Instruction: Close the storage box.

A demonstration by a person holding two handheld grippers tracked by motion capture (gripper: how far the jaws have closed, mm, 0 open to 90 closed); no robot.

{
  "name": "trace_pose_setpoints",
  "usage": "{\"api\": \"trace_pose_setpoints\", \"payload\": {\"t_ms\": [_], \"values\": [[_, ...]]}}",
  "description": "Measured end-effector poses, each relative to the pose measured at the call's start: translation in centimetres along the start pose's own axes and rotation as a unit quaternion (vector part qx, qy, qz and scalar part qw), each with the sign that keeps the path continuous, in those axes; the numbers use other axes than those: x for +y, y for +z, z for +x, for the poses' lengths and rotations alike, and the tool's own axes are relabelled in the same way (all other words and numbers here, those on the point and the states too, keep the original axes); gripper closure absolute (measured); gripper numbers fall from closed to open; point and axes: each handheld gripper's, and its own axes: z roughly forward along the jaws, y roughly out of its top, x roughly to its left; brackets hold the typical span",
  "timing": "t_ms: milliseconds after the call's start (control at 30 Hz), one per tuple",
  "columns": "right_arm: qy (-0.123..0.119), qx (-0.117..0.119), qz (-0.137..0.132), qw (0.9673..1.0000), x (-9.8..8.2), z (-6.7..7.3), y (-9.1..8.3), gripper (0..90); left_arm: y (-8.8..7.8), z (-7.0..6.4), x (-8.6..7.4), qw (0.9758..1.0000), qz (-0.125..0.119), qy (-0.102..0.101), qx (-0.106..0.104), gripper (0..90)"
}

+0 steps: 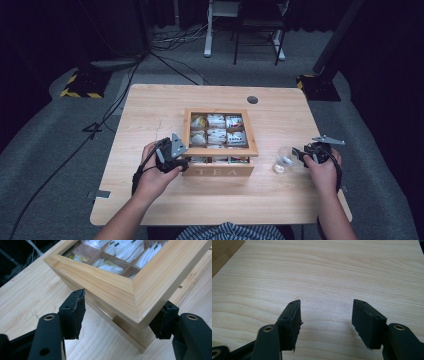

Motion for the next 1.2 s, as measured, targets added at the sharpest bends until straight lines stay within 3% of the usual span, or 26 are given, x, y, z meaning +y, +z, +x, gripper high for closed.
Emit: {"api": "trace_pose_setpoints", "payload": {"t_ms": [600,1200], "values": [[0.004,0.002,-0.002,1.0,0.0,-0.16,-0.04,41.3,0.16,-0.56,-0.1,0.9986,0.048,-0.009,-0.02,37.0],[-0.002,0.004,0.005,1.0,-0.13,0.3,0.39,41.3,-0.06,-0.53,0.02,0.9957,0.075,-0.026,-0.048,37.0]]}}
